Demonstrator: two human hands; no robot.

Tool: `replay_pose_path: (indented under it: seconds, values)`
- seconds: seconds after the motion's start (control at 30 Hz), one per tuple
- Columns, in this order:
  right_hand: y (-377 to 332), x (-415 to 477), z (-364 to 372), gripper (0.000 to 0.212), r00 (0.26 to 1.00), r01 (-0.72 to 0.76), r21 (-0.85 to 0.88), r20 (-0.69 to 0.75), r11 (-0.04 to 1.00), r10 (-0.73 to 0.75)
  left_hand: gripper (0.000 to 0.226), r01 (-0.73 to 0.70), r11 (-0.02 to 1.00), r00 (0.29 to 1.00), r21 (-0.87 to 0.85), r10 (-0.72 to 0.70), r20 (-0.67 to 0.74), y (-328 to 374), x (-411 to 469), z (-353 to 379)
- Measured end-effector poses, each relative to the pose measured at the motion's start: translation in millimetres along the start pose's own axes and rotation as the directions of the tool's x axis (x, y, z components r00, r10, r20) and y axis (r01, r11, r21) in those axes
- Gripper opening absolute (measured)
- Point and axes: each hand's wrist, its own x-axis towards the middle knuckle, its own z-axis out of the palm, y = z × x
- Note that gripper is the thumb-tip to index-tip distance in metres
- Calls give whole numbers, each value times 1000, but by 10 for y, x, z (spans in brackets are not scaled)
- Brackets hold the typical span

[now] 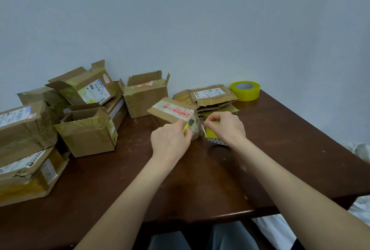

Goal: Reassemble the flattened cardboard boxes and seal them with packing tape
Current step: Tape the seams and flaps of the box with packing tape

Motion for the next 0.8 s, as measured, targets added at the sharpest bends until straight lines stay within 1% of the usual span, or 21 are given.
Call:
replay_pose_path:
  seconds: [0.1, 0.27, 0.37, 0.47, 0.53, 0.6, 0.63, 0.7, 0.73, 0.8]
  values:
    - [5, 8, 5, 11, 1000, 1, 4, -5, 1000, -1, 27, 45, 999, 999, -6, -45, 1, -26, 24, -68]
    - [15, 28, 5, 11, 1000, 10, 11, -2, 1000, -10, 24, 150, 986, 986, -72, -144, 83, -140, 56, -130]
    - [20, 45, 9, 10, 1000, 9, 13, 5, 1000, -9, 25, 179, 977, 984, -117, -177, 31, -225, 52, -202]
    - [20, 59, 7, 11, 1000, 4, 15, 3, 1000, -4, 23, 125, 978, 986, -166, -141, -90, -225, 63, -266]
    - [34, 68, -1, 11, 1000, 4, 30, 3, 1000, -4, 21, 26, 980, 984, -198, -59, -167, -188, 77, -276]
    - [60, 67, -25, 11, 1000, -15, 106, -7, 994, 16, 20, -91, 965, 979, -247, 40, -201, -123, 96, -251]
    - [85, 73, -47, 11, 999, -35, 176, -21, 984, 39, 20, -109, 948, 983, -298, 58, -177, -78, 109, -231]
    - [157, 92, -124, 9, 994, -63, 303, -69, 951, 87, 23, -60, 921, 998, -385, 44, -51, 57, 142, -148]
    - [195, 101, -177, 8, 989, -71, 337, -95, 939, 109, 25, -25, 920, 999, -391, 39, 29, 142, 156, -86]
    - [282, 125, -298, 8, 980, -84, 360, -140, 929, 143, 27, 10, 914, 989, -406, 52, 141, 314, 189, 113]
